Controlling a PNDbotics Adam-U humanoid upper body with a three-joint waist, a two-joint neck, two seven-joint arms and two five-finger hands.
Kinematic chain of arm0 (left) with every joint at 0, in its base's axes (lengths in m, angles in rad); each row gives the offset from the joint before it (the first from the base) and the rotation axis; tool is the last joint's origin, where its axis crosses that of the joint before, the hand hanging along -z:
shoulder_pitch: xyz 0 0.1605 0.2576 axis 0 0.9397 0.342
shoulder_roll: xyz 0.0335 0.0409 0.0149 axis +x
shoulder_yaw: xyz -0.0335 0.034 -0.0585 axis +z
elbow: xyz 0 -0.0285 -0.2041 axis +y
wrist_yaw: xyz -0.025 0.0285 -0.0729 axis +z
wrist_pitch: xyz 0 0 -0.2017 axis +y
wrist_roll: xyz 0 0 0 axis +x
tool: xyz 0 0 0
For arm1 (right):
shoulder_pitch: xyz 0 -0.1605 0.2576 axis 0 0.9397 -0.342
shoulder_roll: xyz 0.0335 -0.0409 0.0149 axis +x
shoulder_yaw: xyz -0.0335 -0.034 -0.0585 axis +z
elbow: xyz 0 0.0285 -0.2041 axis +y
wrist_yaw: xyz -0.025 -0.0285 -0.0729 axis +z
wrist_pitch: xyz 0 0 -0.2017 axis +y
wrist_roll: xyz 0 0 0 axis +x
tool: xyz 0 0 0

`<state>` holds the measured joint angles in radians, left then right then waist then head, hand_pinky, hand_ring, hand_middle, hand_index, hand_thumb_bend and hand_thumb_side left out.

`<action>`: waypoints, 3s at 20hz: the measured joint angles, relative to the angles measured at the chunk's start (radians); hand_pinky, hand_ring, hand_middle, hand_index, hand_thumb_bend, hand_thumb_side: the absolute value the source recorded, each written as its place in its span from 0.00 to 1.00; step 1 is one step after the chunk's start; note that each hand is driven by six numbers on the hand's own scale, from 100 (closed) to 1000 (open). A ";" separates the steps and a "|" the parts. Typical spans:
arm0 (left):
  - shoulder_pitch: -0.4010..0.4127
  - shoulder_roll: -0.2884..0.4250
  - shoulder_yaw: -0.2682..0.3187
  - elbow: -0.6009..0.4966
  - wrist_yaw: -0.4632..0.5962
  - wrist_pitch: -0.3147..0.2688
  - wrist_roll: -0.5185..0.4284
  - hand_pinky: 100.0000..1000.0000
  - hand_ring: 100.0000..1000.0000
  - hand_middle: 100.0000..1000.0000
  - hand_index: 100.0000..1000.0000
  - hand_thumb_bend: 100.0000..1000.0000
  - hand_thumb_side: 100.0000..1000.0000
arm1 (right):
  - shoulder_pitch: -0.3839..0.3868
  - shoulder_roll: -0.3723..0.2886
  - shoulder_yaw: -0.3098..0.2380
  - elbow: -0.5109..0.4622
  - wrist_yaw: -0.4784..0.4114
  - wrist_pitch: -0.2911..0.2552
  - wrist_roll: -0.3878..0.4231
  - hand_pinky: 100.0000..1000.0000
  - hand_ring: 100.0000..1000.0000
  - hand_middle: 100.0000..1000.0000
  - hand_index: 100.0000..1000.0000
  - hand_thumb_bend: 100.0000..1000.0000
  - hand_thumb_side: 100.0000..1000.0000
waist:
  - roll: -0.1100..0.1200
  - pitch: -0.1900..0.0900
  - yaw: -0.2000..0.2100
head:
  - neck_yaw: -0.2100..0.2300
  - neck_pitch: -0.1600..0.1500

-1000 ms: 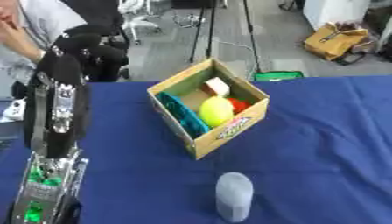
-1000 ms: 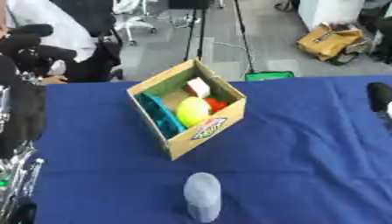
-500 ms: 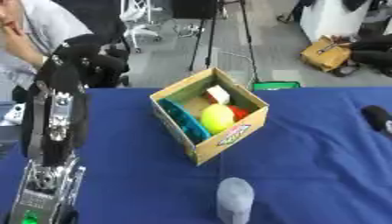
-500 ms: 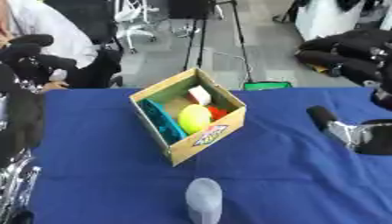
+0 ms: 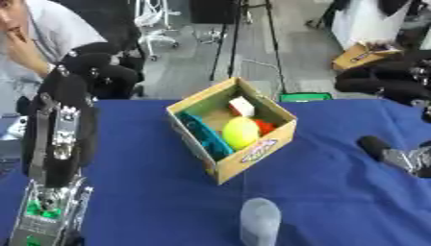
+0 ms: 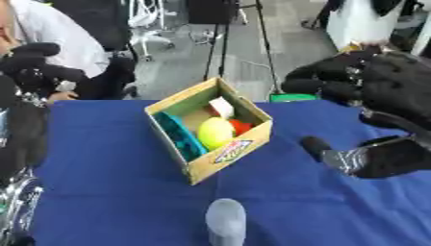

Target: Pick up objects on the table and place them in the box.

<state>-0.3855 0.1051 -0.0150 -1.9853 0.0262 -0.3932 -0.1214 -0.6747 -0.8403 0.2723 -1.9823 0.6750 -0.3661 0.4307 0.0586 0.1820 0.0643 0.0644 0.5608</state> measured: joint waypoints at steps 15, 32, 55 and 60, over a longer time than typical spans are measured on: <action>-0.001 0.000 0.000 0.000 0.000 0.000 -0.004 0.69 0.59 0.72 0.73 0.00 0.70 | -0.044 0.199 0.080 0.000 0.120 0.007 0.215 0.83 0.87 0.94 1.00 0.20 0.89 | 0.006 0.014 0.005 | -0.005 -0.017; -0.001 0.001 -0.006 0.000 0.000 0.004 -0.009 0.69 0.59 0.72 0.73 0.00 0.70 | -0.052 0.240 0.192 0.000 0.134 0.049 0.370 0.85 0.90 1.00 1.00 0.19 0.73 | -0.014 0.021 0.013 | -0.008 -0.017; -0.001 0.019 -0.019 0.000 0.004 0.009 -0.031 0.69 0.59 0.72 0.73 0.00 0.70 | -0.170 0.229 0.396 0.193 0.145 -0.024 0.298 0.83 0.89 1.00 1.00 0.35 0.47 | -0.054 0.021 0.035 | -0.038 -0.015; -0.001 0.019 -0.021 0.000 0.005 0.009 -0.033 0.69 0.60 0.72 0.73 0.00 0.70 | -0.170 0.229 0.403 0.193 0.135 -0.012 0.309 0.98 0.97 1.00 1.00 0.40 0.55 | -0.054 0.021 0.037 | -0.038 -0.015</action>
<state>-0.3863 0.1244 -0.0365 -1.9853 0.0316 -0.3838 -0.1548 -0.8450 -0.6117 0.6751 -1.7895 0.8098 -0.3786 0.7398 0.0041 0.2031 0.1014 0.0262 0.5457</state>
